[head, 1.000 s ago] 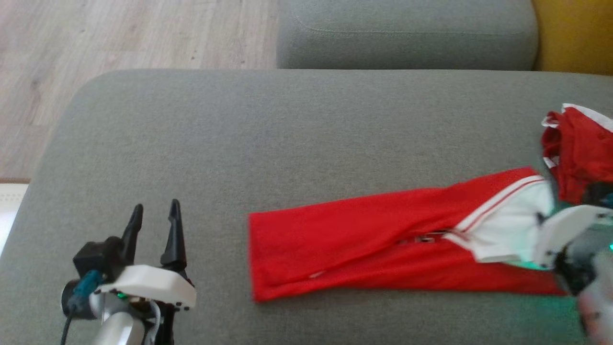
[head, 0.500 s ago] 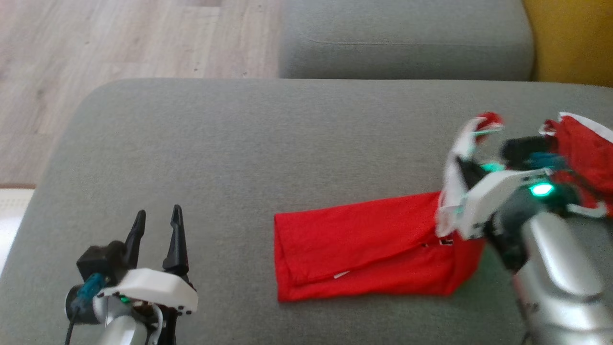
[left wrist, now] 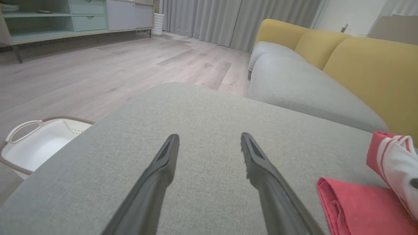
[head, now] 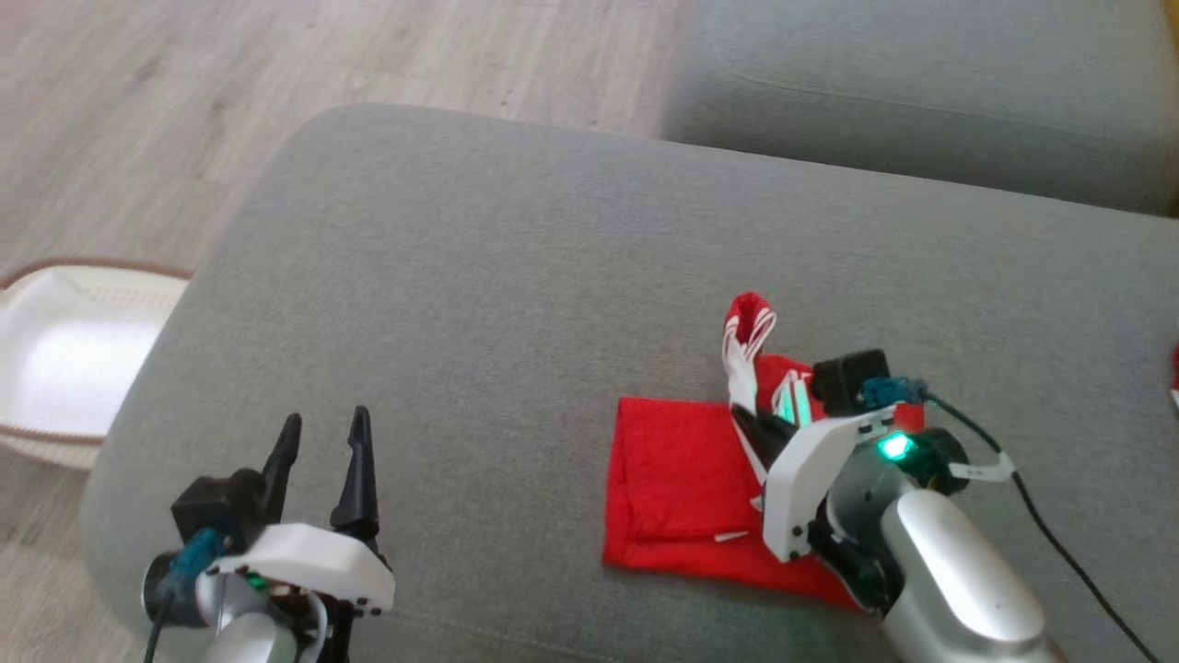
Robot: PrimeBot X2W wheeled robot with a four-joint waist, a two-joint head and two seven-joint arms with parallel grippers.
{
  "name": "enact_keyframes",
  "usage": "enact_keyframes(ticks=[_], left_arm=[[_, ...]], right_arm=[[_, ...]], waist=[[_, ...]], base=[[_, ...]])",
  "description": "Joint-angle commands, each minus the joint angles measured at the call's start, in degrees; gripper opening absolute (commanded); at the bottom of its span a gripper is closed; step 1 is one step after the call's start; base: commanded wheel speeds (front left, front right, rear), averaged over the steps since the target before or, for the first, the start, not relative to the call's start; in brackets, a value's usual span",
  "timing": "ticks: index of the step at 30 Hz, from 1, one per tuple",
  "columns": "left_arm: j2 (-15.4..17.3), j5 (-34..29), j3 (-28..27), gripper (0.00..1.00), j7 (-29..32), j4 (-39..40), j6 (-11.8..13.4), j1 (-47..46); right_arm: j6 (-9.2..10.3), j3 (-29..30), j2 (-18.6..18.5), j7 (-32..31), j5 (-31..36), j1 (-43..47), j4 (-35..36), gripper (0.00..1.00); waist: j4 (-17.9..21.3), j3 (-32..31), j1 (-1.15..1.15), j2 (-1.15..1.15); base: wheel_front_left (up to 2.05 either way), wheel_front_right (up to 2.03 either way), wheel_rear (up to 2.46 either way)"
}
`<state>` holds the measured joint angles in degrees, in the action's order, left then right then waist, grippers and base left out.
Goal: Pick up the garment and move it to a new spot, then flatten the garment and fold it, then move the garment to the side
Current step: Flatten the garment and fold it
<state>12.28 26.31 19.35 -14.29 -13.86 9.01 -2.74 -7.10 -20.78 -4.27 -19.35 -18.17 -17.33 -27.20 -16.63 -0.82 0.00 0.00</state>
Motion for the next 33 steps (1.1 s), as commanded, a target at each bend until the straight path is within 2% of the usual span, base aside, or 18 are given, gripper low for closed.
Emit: enact_keyframes(ticks=[1, 9, 17, 18, 19, 20, 23, 27, 30, 33], left_arm=[[0.3, -0.4, -2.0, 1.0, -0.6, 1.2, -0.1, -3.7], [0.3, -0.3, -2.0, 1.0, -0.6, 0.7, -0.2, -3.9], [0.3, -0.4, -1.6, 1.0, -0.6, 0.2, -0.3, -4.6], [0.2, -0.4, -1.6, 1.0, -0.6, 0.1, -0.2, -4.6], [0.2, -0.4, -1.5, 1.0, -0.6, 0.0, -0.2, -4.7], [0.2, -0.5, -1.5, 1.0, -0.6, 0.0, -0.2, -4.8], [0.3, -0.4, -1.5, 1.0, -0.7, -0.3, -0.2, -4.9], [0.4, -0.3, -1.7, 1.0, -0.7, -0.3, -0.1, -4.5], [0.6, -0.2, -2.1, 1.0, -0.7, 0.1, 0.1, -4.0], [0.7, -0.1, -2.6, 1.0, -0.7, 0.7, 0.4, -3.4]], right_arm=[[-0.39, -1.7, 1.0, 0.4, -0.8, -2.9, 1.0, 0.0], [-0.39, -5.4, 1.3, 1.1, -2.6, -4.0, -2.7, 0.0], [-0.39, -11.0, 1.4, 5.1, -8.9, -5.7, -6.8, 0.0], [-0.39, -11.6, 1.4, 5.5, -9.5, -6.0, -7.4, 0.07], [-0.39, -12.2, 1.4, 6.2, -10.0, -6.3, -8.0, 0.48], [-0.39, -12.9, 1.4, 6.9, -10.7, -6.6, -8.3, 1.0], [-0.39, -15.4, 1.4, 12.0, -14.7, -7.6, -7.4, 1.0], [-0.39, -14.8, 1.2, 17.6, -18.1, -8.1, -4.8, 1.0], [-0.39, -12.0, -1.7, 21.9, -18.7, -8.4, -1.6, 1.0], [-0.39, -6.4, -5.7, 24.3, -18.3, -7.8, 0.4, 1.0]], waist=[[-1.6, 0.4, 0.0, 0.0], [-2.6, 0.7, 0.0, 0.0], [-1.6, 0.8, 0.0, 0.0], [-1.4, 0.9, 0.0, 0.0], [-1.2, 0.9, 0.0, 0.0], [-1.1, 0.9, 0.0, 0.0], [-0.3, 0.7, 0.0, 0.0], [0.7, 0.0, 0.0, 0.0], [1.7, -0.4, 0.0, 0.0], [2.7, -0.8, 0.0, 0.0]], base=[[0.0, 0.0, 0.0], [0.0, 0.0, 0.0], [0.0, 0.0, 0.0], [0.0, 0.0, 0.0], [0.0, 0.0, 0.0], [0.0, 0.0, 0.0], [0.0, 0.0, 0.0], [0.0, 0.0, 0.0], [0.0, 0.0, 0.0], [0.0, 0.0, 0.0]])
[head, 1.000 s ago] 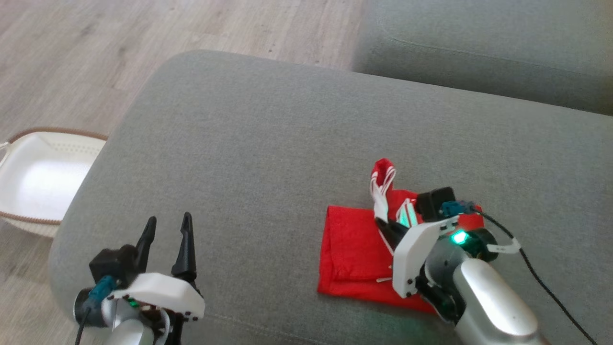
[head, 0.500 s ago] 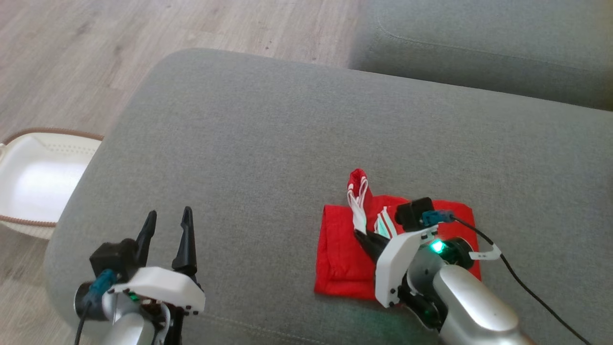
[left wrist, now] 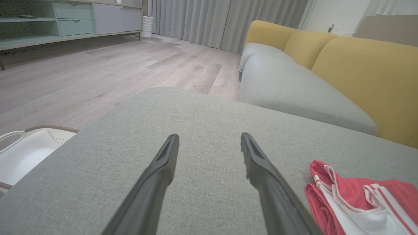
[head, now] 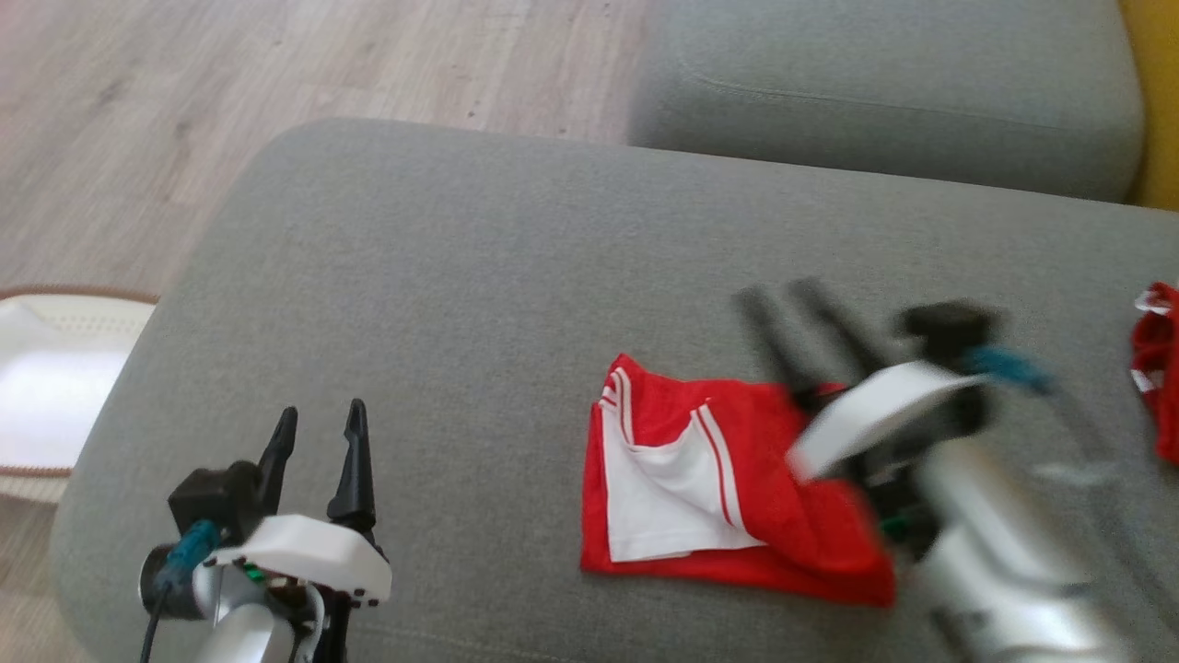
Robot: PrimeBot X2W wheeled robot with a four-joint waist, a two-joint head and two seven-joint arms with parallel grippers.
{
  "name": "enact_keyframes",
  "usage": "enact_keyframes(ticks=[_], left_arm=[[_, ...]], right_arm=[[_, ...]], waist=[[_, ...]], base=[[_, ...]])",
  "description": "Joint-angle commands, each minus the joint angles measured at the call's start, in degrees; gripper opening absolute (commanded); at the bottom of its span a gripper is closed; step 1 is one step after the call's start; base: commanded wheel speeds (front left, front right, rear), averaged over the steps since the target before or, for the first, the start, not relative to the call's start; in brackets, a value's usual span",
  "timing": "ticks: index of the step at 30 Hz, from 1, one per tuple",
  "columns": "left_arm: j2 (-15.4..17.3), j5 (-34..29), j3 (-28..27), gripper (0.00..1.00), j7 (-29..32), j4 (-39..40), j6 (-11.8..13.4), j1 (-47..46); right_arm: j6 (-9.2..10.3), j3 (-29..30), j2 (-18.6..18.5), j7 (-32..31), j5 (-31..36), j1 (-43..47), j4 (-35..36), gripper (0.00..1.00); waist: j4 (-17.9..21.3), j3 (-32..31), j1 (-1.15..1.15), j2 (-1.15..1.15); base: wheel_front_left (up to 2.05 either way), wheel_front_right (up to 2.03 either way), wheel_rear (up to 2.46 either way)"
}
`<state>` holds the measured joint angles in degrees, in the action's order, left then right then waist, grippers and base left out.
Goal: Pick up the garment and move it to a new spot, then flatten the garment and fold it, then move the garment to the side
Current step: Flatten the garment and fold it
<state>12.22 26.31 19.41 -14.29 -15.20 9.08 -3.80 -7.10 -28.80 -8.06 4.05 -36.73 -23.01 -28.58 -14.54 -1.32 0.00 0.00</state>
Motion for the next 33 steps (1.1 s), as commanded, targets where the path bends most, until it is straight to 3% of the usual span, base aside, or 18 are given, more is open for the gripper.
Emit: enact_keyframes(ticks=[1, 4, 9, 10, 11, 12, 18, 26, 33], left_arm=[[0.7, -0.1, -2.8, 1.0, -0.7, 2.3, 0.4, -2.1], [0.5, -0.1, -2.9, 1.0, -0.7, 2.7, 0.3, -1.8], [0.1, -0.4, -2.9, 1.0, -0.7, 3.0, 0.1, -2.1], [0.0, -0.4, -2.9, 1.0, -0.7, 3.0, 0.0, -2.1], [-0.1, -0.5, -2.9, 1.0, -0.7, 3.0, 0.0, -2.2], [-0.2, -0.5, -3.0, 1.0, -0.7, 3.0, -0.1, -2.3], [-0.5, -0.9, -3.1, 1.0, -0.7, 2.6, -0.5, -2.7], [-0.9, -1.3, -3.3, 1.0, -0.7, 2.2, -0.7, -2.7], [-1.2, -1.5, -4.0, 1.0, -0.7, 2.1, -0.8, -2.6]], right_arm=[[-0.39, 3.8, -3.3, 1.0, 0.9, -1.7, 1.7, 1.0], [-0.39, 9.4, -7.2, -0.1, 4.7, -0.5, -0.1, 1.0], [-0.39, 12.8, -7.9, -3.0, 8.3, 0.6, -2.7, 1.0], [-0.39, 12.5, -7.5, -3.8, 8.1, 0.7, -3.0, 0.54], [-0.39, 12.3, -7.0, -4.8, 7.5, 0.7, -3.4, 0.15], [-0.39, 12.5, -5.9, -6.1, 5.6, 0.9, -3.8, 0.0], [-0.39, 14.5, -0.6, -19.7, -11.2, 0.5, -6.4, 0.0], [-0.39, 16.3, 0.9, -34.7, -21.9, -0.5, -11.3, 0.0], [-0.39, 14.9, 3.1, -44.0, -29.9, 2.8, -8.9, 0.0]], waist=[[0.8, -0.4, 0.0, 0.0], [1.2, -0.2, 0.0, 0.0], [1.0, 0.4, 0.0, 0.0], [0.8, 0.6, 0.0, 0.0], [0.7, 0.8, 0.0, 0.0], [0.6, 0.9, 0.0, 0.0], [-0.3, 1.3, 0.0, 0.0], [-1.6, 1.6, 0.0, 0.0], [-1.9, 1.7, 0.0, 0.0]], base=[[0.0, 0.0, 0.0], [0.0, 0.0, 0.0], [0.0, 0.0, 0.0], [0.0, 0.0, 0.0], [0.0, 0.0, 0.0], [0.0, 0.0, 0.0], [0.0, 0.0, 0.0], [0.0, 0.0, 0.0], [0.0, 0.0, 0.0]])
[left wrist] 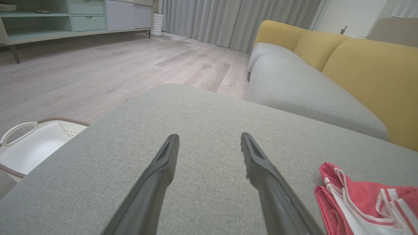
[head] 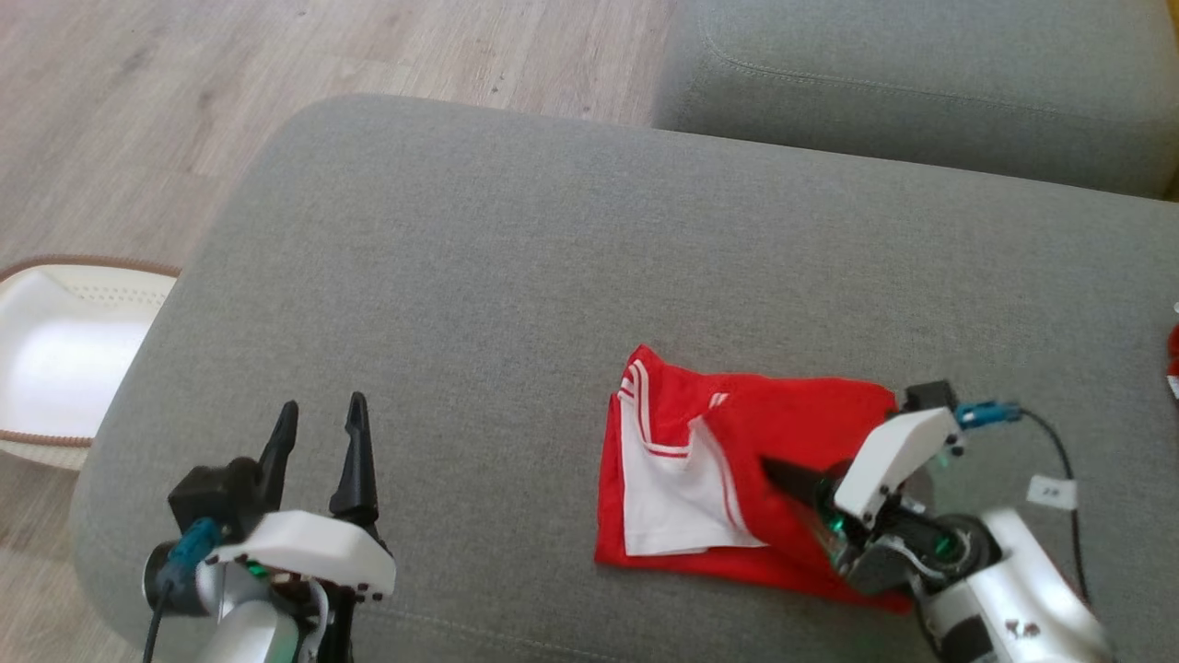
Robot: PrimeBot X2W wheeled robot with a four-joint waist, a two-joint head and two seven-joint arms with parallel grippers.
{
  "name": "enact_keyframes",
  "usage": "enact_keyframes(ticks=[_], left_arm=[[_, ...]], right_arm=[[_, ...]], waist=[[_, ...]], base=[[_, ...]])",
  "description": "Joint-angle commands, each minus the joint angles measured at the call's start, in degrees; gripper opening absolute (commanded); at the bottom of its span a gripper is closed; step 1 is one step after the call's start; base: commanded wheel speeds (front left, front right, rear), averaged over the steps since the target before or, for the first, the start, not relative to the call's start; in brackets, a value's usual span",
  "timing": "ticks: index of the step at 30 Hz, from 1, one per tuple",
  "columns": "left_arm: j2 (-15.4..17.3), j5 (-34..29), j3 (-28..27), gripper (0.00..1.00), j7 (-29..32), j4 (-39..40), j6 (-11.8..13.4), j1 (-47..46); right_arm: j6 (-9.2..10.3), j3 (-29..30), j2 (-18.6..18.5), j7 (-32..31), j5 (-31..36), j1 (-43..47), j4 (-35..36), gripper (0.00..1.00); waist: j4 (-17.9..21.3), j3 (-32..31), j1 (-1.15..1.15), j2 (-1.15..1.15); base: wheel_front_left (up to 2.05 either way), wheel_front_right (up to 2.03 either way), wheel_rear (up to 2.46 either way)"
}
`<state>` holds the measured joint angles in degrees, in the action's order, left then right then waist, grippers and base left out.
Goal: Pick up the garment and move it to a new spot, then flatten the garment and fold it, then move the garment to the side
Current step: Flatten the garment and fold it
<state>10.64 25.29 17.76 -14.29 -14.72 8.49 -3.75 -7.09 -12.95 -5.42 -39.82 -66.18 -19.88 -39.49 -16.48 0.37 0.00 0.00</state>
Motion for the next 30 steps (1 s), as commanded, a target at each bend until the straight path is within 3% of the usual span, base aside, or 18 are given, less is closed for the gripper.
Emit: enact_keyframes(ticks=[1, 9, 17, 18, 19, 20, 21, 22, 26, 30], left_arm=[[0.3, -0.5, -2.5, 1.0, -0.7, 1.6, -0.2, -2.5], [0.0, -0.8, -3.1, 1.0, -0.7, 1.3, -0.3, -2.4], [0.2, -1.1, -4.0, 1.0, -0.7, 1.7, -0.7, -2.1], [0.2, -1.2, -4.2, 1.0, -0.7, 1.9, -0.8, -2.1], [0.2, -1.3, -4.3, 1.0, -0.7, 2.0, -0.8, -2.2], [0.2, -1.4, -4.4, 1.0, -0.7, 2.2, -0.9, -2.2], [0.1, -1.5, -4.5, 1.0, -0.7, 2.4, -0.9, -2.2], [0.1, -1.7, -4.6, 1.0, -0.7, 2.7, -1.0, -2.2], [0.0, -2.5, -5.4, 1.0, -0.7, 4.0, -1.3, -2.3], [-0.1, -3.5, -6.5, 1.0, -0.7, 5.2, -1.7, -2.4]], right_arm=[[-0.4, -1.4, 0.8, -1.1, -1.5, 0.3, 2.8, 0.0], [-0.4, -9.5, 2.0, -6.9, -5.6, 6.3, 14.7, 0.0], [-0.4, -7.5, -0.4, 6.8, -2.9, 7.3, 29.2, 0.0], [-0.4, -7.3, -1.1, 8.4, -2.2, 7.2, 30.8, 0.1], [-0.4, -6.9, -1.8, 10.2, -1.5, 7.0, 32.2, 0.39], [-0.4, -6.5, -2.5, 12.0, -0.8, 6.9, 33.4, 0.78], [-0.4, -6.6, -3.5, 13.5, 0.1, 6.5, 34.9, 0.92], [-0.4, -6.5, -4.4, 15.2, 0.9, 6.3, 36.2, 1.0], [-0.4, -5.5, -8.0, 23.7, 6.3, 5.4, 39.2, 1.0], [-0.4, -5.1, -11.9, 32.8, 17.6, 4.9, 38.2, 1.0]], waist=[[0.2, 0.0, 0.0, 0.0], [2.0, -0.5, 0.0, 0.0], [5.2, -1.3, 0.0, 0.0], [5.7, -1.4, 0.0, 0.0], [6.3, -1.4, 0.0, 0.0], [6.9, -1.5, 0.0, 0.0], [7.5, -1.5, 0.0, 0.0], [8.1, -1.5, 0.0, 0.0], [10.8, -1.7, 0.0, 0.0], [13.3, -1.8, 0.0, 0.0]], base=[[0.0, 0.0, 0.0], [0.0, 0.0, 0.0], [0.0, 0.0, 0.0], [0.0, 0.0, 0.0], [0.0, 0.0, 0.0], [0.0, 0.0, 0.0], [0.0, 0.0, 0.0], [0.0, 0.0, 0.0], [0.0, 0.0, 0.0], [0.0, 0.0, 0.0]])
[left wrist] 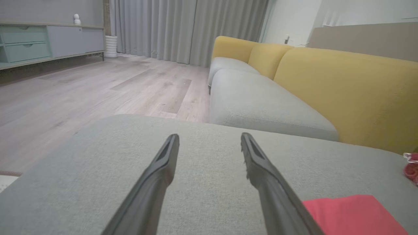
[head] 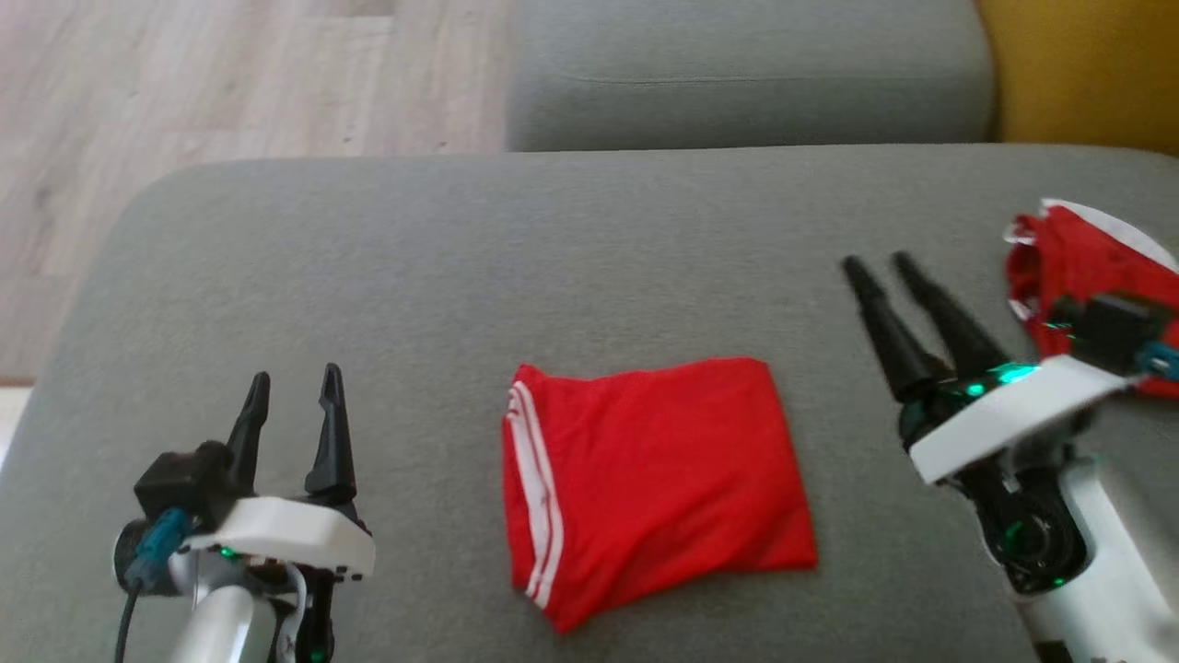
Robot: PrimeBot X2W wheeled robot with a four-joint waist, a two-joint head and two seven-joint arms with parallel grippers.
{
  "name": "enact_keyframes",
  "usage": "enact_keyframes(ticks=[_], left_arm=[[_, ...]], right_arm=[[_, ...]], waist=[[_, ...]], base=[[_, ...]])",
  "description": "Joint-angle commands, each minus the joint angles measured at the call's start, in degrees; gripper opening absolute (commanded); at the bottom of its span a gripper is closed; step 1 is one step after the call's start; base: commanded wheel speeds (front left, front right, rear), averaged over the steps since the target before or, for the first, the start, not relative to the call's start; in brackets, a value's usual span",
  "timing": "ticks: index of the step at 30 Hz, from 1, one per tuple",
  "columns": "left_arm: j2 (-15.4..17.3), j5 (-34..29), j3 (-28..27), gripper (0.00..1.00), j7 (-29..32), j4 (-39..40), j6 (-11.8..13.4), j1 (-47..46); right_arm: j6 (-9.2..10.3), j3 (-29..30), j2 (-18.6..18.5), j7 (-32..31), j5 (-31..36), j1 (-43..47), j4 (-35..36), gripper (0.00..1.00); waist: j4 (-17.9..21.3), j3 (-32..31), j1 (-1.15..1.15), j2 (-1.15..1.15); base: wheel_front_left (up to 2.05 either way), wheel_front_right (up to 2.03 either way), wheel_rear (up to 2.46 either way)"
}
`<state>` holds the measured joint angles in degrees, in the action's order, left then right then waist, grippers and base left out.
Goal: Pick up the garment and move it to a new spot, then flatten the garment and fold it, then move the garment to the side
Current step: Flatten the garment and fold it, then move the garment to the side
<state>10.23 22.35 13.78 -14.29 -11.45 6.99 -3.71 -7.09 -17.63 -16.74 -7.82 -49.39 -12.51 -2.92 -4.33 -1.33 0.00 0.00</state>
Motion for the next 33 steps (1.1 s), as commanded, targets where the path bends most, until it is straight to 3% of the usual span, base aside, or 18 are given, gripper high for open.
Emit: enact_keyframes(ticks=[1, 11, 18, 26, 33], left_arm=[[0.3, -0.5, -2.5, 1.0, -0.7, 1.9, -0.3, -2.4], [0.0, -3.5, -5.0, 1.0, -0.7, 3.1, -0.9, -1.7], [-0.7, -7.8, -6.8, 1.0, -0.7, 2.6, -1.6, 0.2], [-2.2, -10.0, -8.1, 1.0, -0.7, 2.2, -3.3, 0.6], [-3.3, -11.2, -8.5, 1.0, -0.7, 1.6, -4.9, 0.2]], right_arm=[[-0.4, -0.4, -0.6, 0.8, 0.8, -2.5, 1.6, 1.0], [-0.4, 4.9, 1.0, 16.1, 23.2, 0.3, -7.6, 1.0], [-0.4, 9.2, 5.6, 19.3, 32.4, 3.3, -15.5, 1.0], [-0.4, 10.1, 6.9, 19.6, 35.2, 2.5, -18.4, 1.0], [-0.4, 6.1, 7.0, 13.4, 33.6, 0.5, -20.5, 1.0]], waist=[[1.1, -0.1, 0.0, 0.0], [4.5, -0.1, 0.0, 0.0], [4.4, -0.1, 0.0, 0.0], [3.6, -0.2, 0.0, 0.0], [2.0, -0.2, 0.0, 0.0]], base=[[0.0, 0.0, 0.0], [0.0, 0.0, 0.0], [0.0, 0.0, 0.0], [0.0, 0.0, 0.0], [0.0, 0.0, 0.0]])
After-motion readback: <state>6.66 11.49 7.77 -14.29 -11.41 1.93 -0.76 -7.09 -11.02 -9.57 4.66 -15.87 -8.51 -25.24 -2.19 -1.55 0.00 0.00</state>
